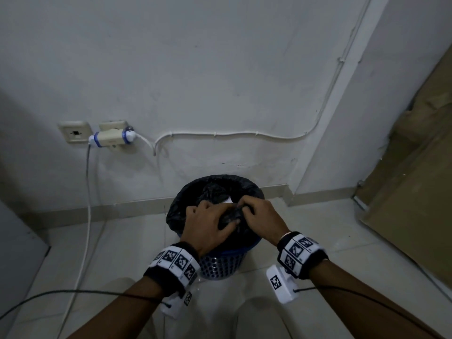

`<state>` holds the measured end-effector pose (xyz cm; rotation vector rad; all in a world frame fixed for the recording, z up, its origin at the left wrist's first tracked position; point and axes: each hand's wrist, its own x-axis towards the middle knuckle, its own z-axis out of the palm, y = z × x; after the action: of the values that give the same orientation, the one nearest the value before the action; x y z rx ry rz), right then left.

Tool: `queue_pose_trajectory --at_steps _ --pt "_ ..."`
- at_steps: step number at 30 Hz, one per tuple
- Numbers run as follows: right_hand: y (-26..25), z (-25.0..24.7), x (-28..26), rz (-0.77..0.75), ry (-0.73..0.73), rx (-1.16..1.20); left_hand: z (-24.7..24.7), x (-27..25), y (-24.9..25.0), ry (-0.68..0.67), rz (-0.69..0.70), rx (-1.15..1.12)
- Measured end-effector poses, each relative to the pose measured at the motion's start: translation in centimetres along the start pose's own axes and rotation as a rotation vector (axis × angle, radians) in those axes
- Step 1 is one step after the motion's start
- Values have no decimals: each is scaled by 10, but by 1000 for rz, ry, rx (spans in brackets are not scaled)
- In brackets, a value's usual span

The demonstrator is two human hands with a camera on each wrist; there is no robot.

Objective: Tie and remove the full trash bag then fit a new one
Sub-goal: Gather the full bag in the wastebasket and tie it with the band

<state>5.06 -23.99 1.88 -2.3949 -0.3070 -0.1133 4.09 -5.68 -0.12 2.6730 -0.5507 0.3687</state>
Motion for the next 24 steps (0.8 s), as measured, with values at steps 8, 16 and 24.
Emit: queue_pose_trajectory --at_steps 8,16,24 --pt "32 1 5 656 59 260 -5 -10 -17 -63 15 -541" --pt "-4 -2 24 271 154 477 -11 -13 -5 -236 26 -580" --pt "4 11 26 479 180 542 -3 -2 6 -174 113 -578"
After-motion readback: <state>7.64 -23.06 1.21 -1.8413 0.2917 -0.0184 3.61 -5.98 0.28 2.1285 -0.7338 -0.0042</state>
